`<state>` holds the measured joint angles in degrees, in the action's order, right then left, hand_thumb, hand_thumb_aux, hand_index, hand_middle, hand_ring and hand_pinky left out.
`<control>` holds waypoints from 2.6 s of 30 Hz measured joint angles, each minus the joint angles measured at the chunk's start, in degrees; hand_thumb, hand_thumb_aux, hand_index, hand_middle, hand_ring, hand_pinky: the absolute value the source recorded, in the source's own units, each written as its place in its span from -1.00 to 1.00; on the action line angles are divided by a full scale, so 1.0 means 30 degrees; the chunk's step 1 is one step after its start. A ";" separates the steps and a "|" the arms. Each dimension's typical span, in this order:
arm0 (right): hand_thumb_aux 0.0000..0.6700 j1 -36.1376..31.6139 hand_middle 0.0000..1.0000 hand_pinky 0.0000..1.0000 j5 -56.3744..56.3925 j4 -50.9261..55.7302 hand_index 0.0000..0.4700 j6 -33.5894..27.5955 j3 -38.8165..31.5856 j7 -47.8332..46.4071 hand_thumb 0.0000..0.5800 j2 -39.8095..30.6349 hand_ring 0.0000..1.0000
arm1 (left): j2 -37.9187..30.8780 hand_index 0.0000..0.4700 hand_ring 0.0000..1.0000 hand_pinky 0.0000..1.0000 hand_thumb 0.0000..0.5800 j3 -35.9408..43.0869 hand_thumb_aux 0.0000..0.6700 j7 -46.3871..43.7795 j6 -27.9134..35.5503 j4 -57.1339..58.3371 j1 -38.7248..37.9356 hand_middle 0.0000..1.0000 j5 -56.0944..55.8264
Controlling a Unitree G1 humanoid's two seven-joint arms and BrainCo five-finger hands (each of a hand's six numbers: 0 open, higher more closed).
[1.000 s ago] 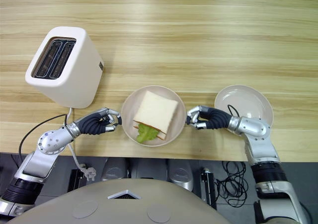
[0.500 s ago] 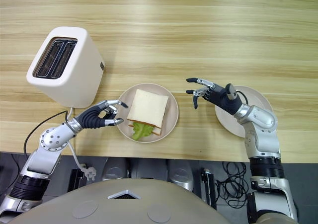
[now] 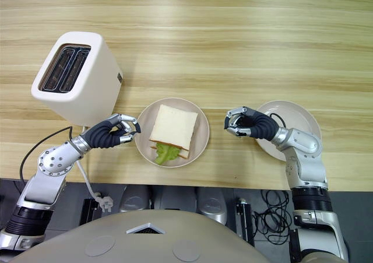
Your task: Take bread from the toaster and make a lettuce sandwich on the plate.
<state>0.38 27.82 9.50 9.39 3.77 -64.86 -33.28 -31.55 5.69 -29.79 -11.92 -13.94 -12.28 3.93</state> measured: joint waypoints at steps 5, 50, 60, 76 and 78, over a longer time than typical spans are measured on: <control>1.00 -0.0039 1.00 1.00 -0.0126 0.0072 0.96 -0.0001 -0.0003 -0.0045 1.00 0.0118 1.00 | 0.0001 0.96 1.00 1.00 1.00 0.0004 1.00 0.0000 -0.0003 0.0000 0.0044 1.00 0.0010; 1.00 -0.2541 1.00 1.00 -1.3908 0.5257 0.96 0.8572 -0.5996 0.7329 1.00 -0.0636 1.00 | 0.1333 0.96 1.00 1.00 1.00 0.5589 1.00 -0.0071 -0.3164 0.9249 0.5551 1.00 0.6026; 1.00 -0.6601 1.00 1.00 -1.6878 0.9166 0.96 0.9011 -0.7307 0.9494 1.00 -0.0341 1.00 | 0.4092 0.96 1.00 1.00 1.00 0.6501 1.00 0.0962 -0.5129 1.6785 1.1357 1.00 0.6726; 1.00 -1.3960 1.00 1.00 -1.8499 1.9739 0.96 0.8291 -0.8502 1.2223 1.00 0.2139 1.00 | 0.7727 0.96 1.00 1.00 1.00 0.7538 1.00 0.7121 -0.5096 2.8741 1.9141 1.00 0.8936; 1.00 -1.4109 1.00 1.00 -1.8442 2.0073 0.96 0.8331 -0.8415 1.2437 1.00 0.2205 1.00 | 0.7856 0.96 1.00 1.00 1.00 0.7505 1.00 0.7480 -0.5138 2.9066 1.9354 1.00 0.8934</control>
<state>-41.95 -27.51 69.72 34.38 -21.47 -27.55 -26.66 -7.98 28.21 -7.35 -27.34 73.25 45.79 30.74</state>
